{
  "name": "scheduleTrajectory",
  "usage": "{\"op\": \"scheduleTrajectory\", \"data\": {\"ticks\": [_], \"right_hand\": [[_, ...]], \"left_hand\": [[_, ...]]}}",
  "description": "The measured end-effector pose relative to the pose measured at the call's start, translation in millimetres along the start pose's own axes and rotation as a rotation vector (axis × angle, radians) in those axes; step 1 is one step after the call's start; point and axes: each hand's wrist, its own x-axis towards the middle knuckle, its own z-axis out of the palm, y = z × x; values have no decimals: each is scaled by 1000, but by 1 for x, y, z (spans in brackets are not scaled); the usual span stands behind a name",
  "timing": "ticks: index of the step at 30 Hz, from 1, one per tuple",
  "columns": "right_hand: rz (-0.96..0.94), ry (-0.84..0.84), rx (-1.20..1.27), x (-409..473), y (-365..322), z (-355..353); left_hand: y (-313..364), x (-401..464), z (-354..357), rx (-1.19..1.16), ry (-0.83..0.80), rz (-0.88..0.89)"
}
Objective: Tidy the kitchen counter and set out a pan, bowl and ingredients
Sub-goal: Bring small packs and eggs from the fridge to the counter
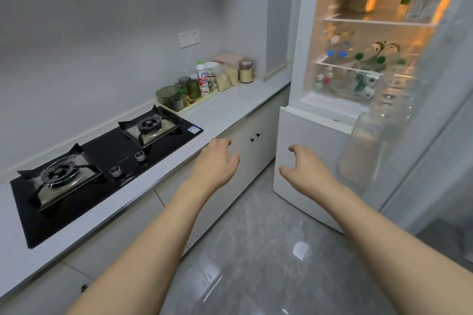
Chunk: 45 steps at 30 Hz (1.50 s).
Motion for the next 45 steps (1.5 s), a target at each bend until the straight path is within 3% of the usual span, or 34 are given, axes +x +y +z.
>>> {"op": "scheduleTrajectory", "data": {"ticks": [6, 13, 19, 23, 30, 33, 37, 41, 45], "right_hand": [[-90, 19, 22, -15, 24, -20], [-345, -30, 38, -50, 62, -43], [-695, 183, 51, -73, 103, -90], [-890, 327, 90, -78, 126, -117], [-1121, 652, 186, -91, 164, -152], [-1097, 753, 223, -85, 183, -161], [-858, 846, 295, -71, 207, -172], [-704, 739, 219, -50, 226, -175], [-674, 613, 151, -39, 236, -174]], "left_hand": [[42, -25, 11, -13, 31, -14], [98, -75, 18, 11, 176, -126], [147, -115, 26, 4, 314, -148], [186, -122, 34, -36, 459, -26], [257, -118, 56, -104, 771, 421], [281, -113, 69, -56, 825, 584], [306, -106, 86, 80, 803, 706], [314, -96, 98, 107, 810, 692], [311, -85, 103, 177, 807, 661]]}}
